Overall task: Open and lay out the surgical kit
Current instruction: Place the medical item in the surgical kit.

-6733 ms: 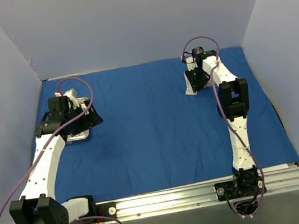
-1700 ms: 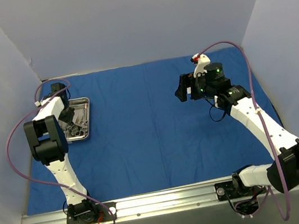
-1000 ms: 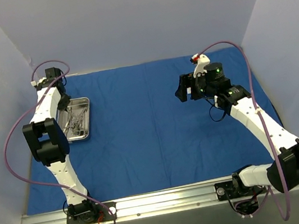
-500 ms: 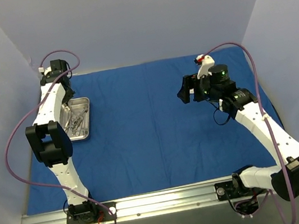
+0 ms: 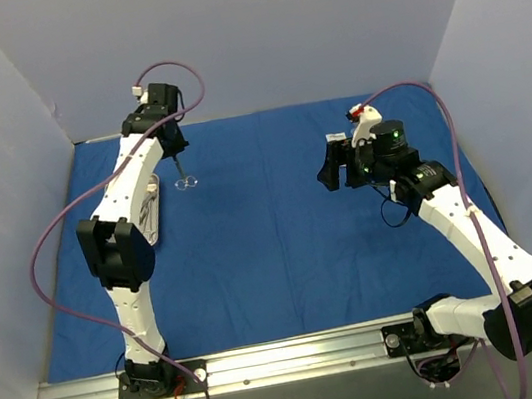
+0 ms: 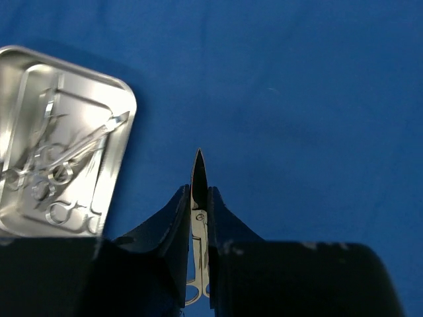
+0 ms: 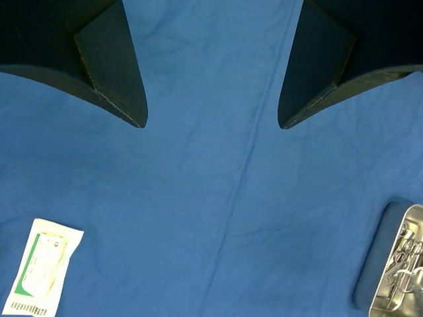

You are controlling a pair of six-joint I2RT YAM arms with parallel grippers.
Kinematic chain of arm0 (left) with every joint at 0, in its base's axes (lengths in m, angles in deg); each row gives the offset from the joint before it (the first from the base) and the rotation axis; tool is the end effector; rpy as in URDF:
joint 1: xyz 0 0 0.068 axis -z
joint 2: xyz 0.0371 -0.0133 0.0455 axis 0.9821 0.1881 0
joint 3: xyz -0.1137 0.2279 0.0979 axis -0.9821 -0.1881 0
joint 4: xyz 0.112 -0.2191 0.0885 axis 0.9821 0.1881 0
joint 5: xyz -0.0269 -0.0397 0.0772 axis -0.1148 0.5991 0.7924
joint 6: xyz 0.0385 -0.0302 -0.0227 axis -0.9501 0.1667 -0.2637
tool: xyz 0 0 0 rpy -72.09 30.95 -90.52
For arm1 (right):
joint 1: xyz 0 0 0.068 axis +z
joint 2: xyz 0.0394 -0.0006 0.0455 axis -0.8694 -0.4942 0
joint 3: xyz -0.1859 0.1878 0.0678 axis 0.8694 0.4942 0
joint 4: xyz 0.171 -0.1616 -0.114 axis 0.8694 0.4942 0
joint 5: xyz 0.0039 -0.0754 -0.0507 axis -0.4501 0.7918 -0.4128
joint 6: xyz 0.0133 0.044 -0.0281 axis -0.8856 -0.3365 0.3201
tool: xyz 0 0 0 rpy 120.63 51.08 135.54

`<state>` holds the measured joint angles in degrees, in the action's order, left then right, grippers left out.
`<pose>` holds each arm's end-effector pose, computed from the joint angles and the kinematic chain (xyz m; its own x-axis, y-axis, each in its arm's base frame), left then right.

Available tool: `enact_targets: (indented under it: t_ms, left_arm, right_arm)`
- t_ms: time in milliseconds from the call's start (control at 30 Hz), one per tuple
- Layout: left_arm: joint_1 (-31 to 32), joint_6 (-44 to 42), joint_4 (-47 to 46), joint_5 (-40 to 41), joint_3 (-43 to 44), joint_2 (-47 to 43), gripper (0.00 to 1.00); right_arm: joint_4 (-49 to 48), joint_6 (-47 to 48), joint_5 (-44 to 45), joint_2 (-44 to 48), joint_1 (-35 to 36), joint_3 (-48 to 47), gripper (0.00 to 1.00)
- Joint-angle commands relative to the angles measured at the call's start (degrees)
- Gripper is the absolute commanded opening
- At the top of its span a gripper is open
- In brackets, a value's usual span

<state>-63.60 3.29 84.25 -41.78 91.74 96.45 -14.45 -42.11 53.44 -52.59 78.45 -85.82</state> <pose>0.4413 -0.1086 0.3315 -0.6819 -0.2347 -0.6927 -0.3187 0.9478 -0.0074 0.2560 0.0939 0.3520 -0.4062 0.0904 -0.9093 -0.4692 0.8333 0.2924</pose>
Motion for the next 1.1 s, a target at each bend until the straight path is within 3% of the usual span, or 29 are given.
enact_targets:
  t_ms: [0, 333, 467, 800, 1067]
  left_arm:
    - [3.77, 2.25, 1.68, -2.91, 5.67, 3.76, 0.02]
    - [14.23, 5.34, -0.43, -5.65, 17.18, 14.05, 0.02]
    - [15.82, 3.93, -4.11, -6.52, 17.72, 16.96, 0.02]
    - [15.65, -2.13, -12.38, -8.72, 16.66, 22.76, 0.02]
    - [14.07, -0.82, -13.09, -9.16, 18.42, 27.24, 0.02]
  right_arm:
    - [-0.42, -0.89, -1.24, 0.69, 0.57, 0.75, 0.75]
    - [-0.86, -2.47, -1.41, 0.07, 1.36, 1.63, 0.75]
    - [0.28, -2.56, -1.33, 0.25, 1.8, 1.54, 0.75]
    - [1.52, -3.09, -0.97, 1.57, 1.97, 2.68, 0.75]
    - [2.57, -3.18, -0.54, 1.65, 1.97, 2.42, 0.75]
